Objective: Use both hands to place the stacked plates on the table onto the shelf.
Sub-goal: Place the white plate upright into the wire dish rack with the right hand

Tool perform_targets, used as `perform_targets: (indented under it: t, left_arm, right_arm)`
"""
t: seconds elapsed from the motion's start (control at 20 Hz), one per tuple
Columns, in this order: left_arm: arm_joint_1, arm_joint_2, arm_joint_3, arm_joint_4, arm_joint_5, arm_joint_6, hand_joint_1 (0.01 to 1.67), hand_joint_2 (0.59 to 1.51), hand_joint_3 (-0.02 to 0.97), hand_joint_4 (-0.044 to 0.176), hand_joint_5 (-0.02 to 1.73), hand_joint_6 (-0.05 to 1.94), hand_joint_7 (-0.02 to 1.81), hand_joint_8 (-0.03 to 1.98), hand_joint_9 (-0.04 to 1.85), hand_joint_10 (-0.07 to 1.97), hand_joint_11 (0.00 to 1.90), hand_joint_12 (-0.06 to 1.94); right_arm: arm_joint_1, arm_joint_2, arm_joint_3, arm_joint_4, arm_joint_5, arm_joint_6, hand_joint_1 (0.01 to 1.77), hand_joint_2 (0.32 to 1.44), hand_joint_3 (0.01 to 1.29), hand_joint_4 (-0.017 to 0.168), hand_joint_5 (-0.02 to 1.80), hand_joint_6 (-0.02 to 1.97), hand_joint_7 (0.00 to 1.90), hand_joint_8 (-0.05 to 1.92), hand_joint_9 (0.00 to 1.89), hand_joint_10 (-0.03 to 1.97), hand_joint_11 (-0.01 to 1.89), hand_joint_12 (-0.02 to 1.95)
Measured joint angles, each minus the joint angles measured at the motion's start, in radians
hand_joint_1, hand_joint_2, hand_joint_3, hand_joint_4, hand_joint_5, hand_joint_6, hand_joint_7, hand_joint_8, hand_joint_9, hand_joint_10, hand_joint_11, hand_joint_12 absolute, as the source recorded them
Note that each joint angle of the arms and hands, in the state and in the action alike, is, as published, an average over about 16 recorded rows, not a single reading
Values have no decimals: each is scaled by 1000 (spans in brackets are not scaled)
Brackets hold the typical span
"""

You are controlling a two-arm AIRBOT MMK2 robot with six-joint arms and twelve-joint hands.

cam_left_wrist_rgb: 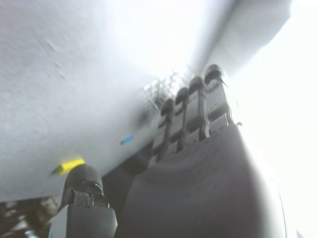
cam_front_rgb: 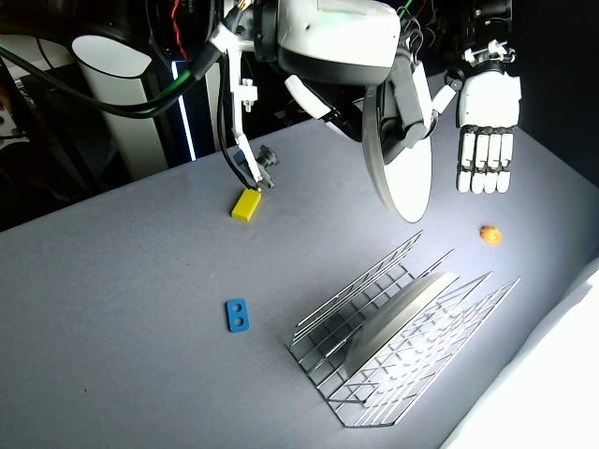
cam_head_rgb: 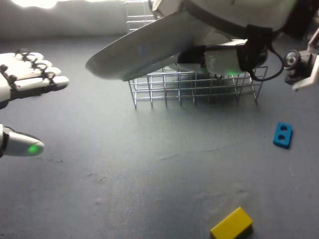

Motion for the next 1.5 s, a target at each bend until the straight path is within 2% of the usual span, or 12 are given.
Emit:
perform_targets:
  t: [0.45,0.8,1.15,1.5]
  left_arm:
    - [-122,2,-42,255,-117,-7,22,1096,17,3,48,9,66,-3,37,18,14,-11]
    - [-213,5,-78,408,-208,-13,23,1095,16,2,56,7,73,-2,42,18,13,-13]
    - [-282,17,-121,508,-277,-17,23,1094,15,2,54,7,68,-2,40,19,13,-13]
    - [-302,41,-161,548,-339,-21,23,1094,15,3,42,6,61,-2,39,19,13,-13]
  right_arm:
    - [-12,12,35,140,24,88,1189,973,11,5,979,974,1134,734,1399,29,1009,1040]
    - [-33,14,75,164,25,168,1198,972,10,4,977,973,1135,732,1402,26,1002,1025]
    - [-45,12,109,168,-1,234,1205,972,10,3,973,981,1136,733,1400,24,997,1023]
    - [-45,-6,147,166,-33,275,1209,972,10,2,967,990,1125,749,1395,22,996,1022]
